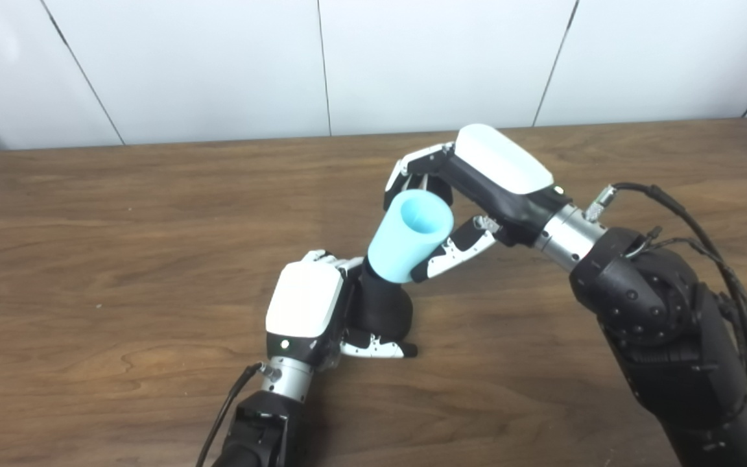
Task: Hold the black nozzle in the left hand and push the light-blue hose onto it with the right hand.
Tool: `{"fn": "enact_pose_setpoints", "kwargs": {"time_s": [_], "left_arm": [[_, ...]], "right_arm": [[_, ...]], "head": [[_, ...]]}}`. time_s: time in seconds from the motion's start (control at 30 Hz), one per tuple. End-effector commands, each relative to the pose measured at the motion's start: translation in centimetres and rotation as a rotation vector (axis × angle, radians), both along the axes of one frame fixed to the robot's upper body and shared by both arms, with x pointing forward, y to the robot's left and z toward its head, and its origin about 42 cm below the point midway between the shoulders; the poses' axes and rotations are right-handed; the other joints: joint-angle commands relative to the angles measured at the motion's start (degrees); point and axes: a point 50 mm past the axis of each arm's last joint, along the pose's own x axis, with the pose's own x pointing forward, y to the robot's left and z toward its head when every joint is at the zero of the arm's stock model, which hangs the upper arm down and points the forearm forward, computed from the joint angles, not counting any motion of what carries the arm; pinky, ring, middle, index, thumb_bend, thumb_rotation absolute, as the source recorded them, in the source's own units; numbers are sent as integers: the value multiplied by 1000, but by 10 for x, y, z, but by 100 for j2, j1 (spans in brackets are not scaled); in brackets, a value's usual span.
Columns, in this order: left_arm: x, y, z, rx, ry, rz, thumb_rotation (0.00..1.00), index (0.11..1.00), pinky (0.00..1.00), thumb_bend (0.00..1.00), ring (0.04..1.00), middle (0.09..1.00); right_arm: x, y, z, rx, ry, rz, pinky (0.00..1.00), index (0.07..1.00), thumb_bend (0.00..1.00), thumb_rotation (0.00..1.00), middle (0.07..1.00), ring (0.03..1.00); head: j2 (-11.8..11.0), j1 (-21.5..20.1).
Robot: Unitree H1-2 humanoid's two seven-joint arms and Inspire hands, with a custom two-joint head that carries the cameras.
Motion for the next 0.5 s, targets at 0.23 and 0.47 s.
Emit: {"fn": "enact_pose_setpoints", "kwargs": {"time_s": [0.23,0.47], "left_arm": [[-2,-6,-10,32,50,-17,0,498,772,526,602,465],[-2,-6,-10,36,47,-18,0,498,771,526,599,466]], "right_arm": [[-5,6,10,17,-45,40,277,513,529,0,455,334],[-5,7,7,17,-44,36,284,516,528,1,452,339]], "head": [[20,1],[21,-15]]}}
